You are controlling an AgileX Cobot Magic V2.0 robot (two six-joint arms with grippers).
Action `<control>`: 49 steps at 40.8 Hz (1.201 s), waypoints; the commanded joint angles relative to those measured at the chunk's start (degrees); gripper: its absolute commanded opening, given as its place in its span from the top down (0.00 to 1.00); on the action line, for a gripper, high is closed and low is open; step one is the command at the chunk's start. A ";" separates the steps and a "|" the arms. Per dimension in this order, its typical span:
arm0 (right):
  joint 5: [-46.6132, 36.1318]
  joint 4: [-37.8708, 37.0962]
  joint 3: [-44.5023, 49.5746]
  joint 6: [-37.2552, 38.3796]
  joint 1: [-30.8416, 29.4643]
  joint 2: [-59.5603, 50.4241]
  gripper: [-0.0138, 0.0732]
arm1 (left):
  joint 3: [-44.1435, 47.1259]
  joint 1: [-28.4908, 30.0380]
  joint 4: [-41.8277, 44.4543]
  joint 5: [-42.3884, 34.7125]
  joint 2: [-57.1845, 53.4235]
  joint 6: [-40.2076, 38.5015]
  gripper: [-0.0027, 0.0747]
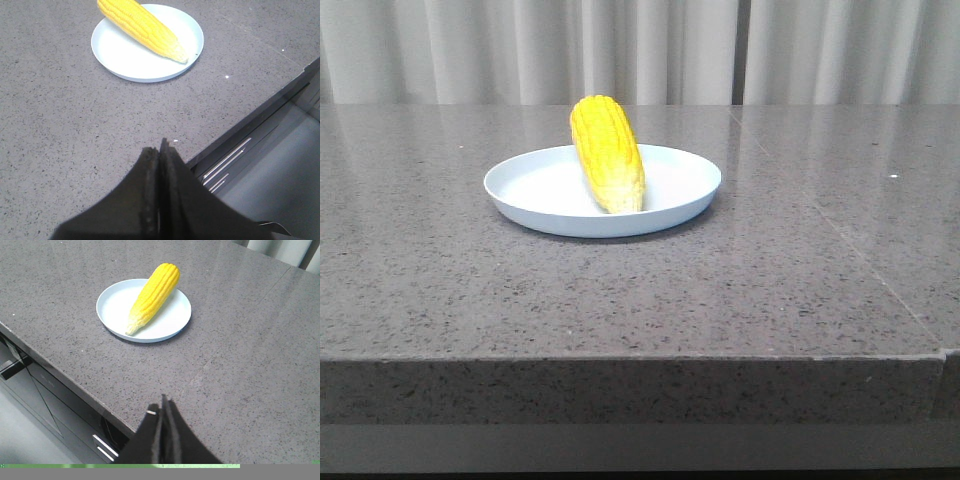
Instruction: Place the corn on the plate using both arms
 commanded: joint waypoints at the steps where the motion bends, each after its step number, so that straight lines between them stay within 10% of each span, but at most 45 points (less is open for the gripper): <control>1: -4.40 -0.31 -1.23 -0.54 -0.05 0.63 0.94 | -1.45 -0.30 -0.44 -4.19 0.28 -0.43 0.99; 21: -4.40 -0.31 -1.23 -0.54 -0.05 0.63 0.94 | 6.07 7.39 1.98 -8.12 -9.62 -0.43 0.99; 49: -4.40 -0.31 -1.23 -0.54 -0.05 0.63 0.94 | 43.35 27.43 2.12 -52.18 -30.35 -0.43 0.99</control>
